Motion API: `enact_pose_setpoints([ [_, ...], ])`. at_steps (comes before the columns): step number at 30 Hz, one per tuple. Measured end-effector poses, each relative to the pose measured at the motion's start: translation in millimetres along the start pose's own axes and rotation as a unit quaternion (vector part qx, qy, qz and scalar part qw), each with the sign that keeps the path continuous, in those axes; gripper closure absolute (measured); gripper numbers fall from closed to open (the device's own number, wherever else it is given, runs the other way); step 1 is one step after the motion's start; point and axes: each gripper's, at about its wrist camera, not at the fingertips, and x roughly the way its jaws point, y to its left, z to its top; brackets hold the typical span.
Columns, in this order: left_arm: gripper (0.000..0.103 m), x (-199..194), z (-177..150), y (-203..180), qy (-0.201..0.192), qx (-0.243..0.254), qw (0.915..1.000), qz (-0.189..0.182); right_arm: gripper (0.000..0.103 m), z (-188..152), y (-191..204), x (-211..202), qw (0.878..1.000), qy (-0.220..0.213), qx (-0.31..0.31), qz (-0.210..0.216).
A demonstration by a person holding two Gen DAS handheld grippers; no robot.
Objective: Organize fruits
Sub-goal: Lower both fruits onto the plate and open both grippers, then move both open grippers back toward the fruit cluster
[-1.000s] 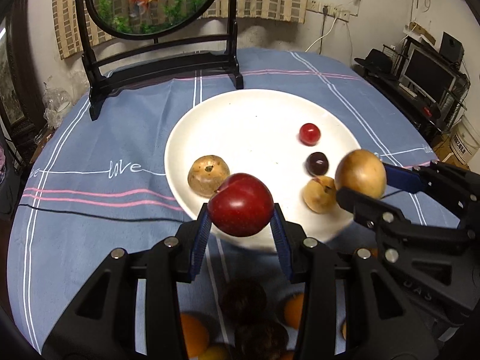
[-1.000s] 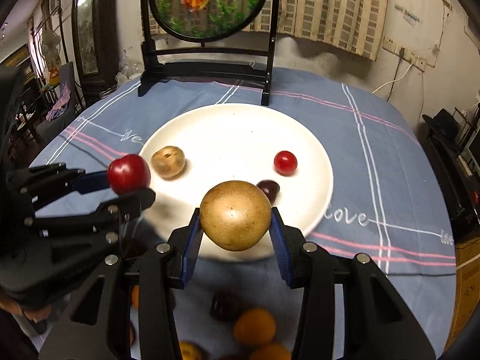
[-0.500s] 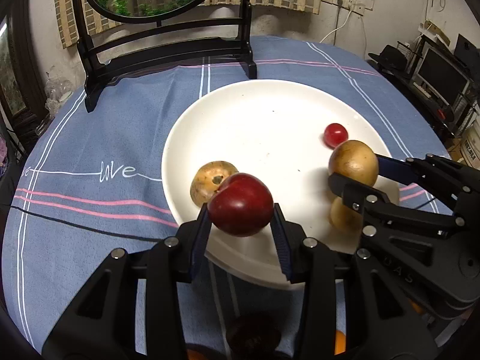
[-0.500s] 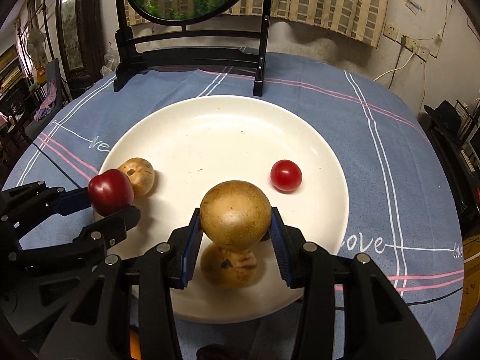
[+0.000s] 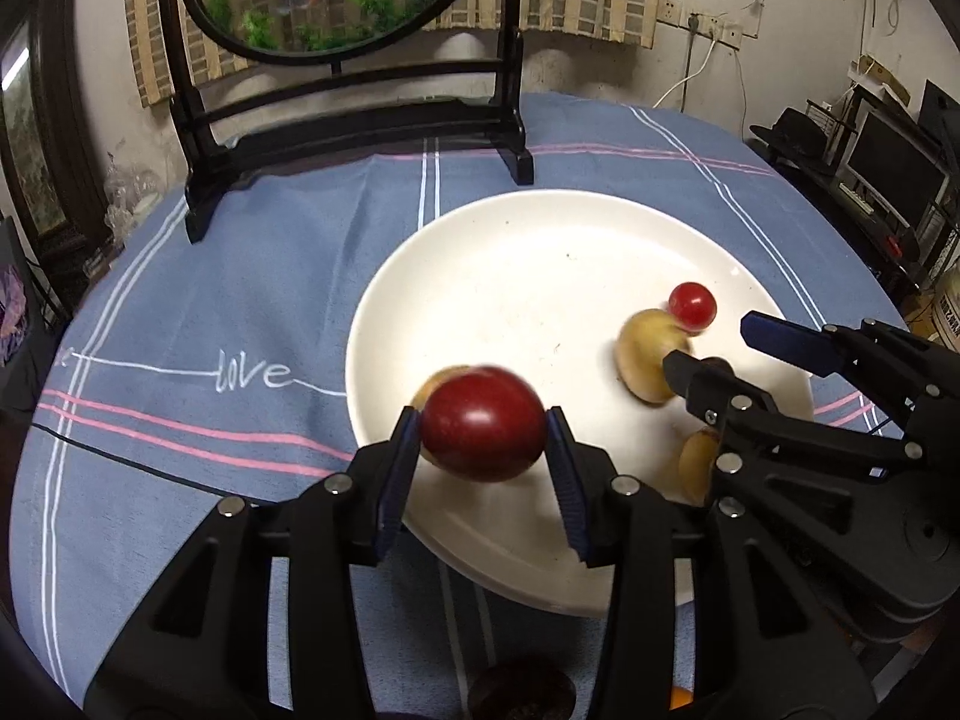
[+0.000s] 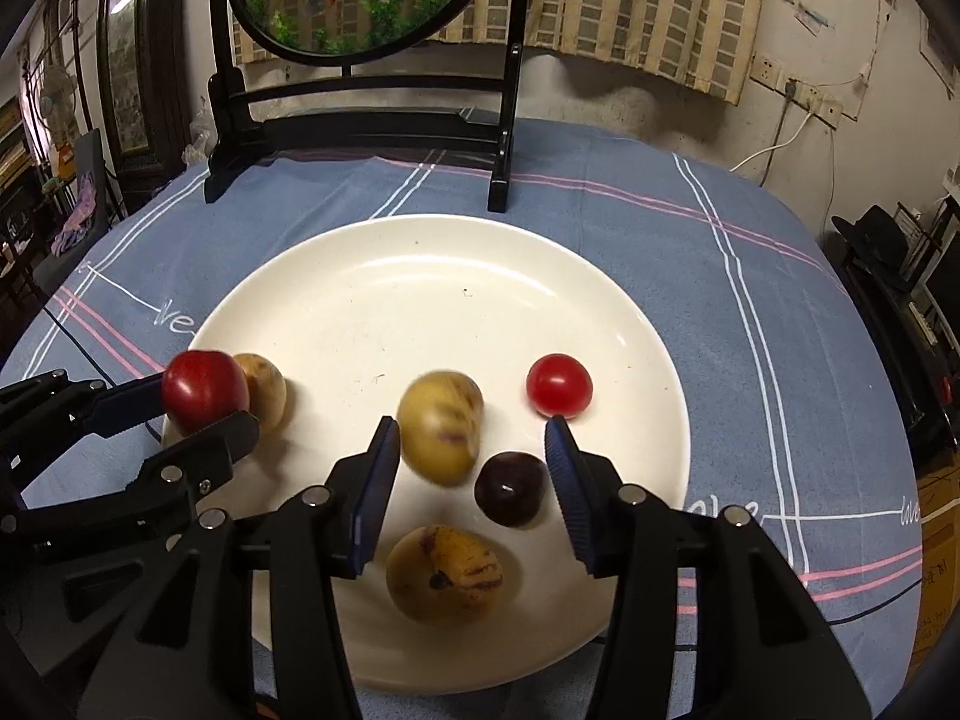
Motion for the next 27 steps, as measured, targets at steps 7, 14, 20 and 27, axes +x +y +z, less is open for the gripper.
enact_pose_setpoints([
  [7, 0.043, -20, 2, -2, -0.031, 0.006, 0.9995, 0.006, 0.051, -3, -11, -13, 1.0, -0.004, 0.025, 0.002],
  [14, 0.039, -40, 3, -3, -0.047, 0.006, 0.9989, 0.003, 0.051, -13, -8, -30, 1.0, -0.011, 0.007, -0.009],
  [20, 0.037, -53, -4, -3, -0.05, 0.003, 0.9987, 0.003, 0.051, -20, -10, -49, 1.0, -0.017, 0.011, -0.008],
  [27, 0.033, -76, -21, 2, -0.058, 0.003, 0.9983, 0.005, 0.047, -44, -12, -74, 1.0, -0.023, 0.017, -0.004],
])
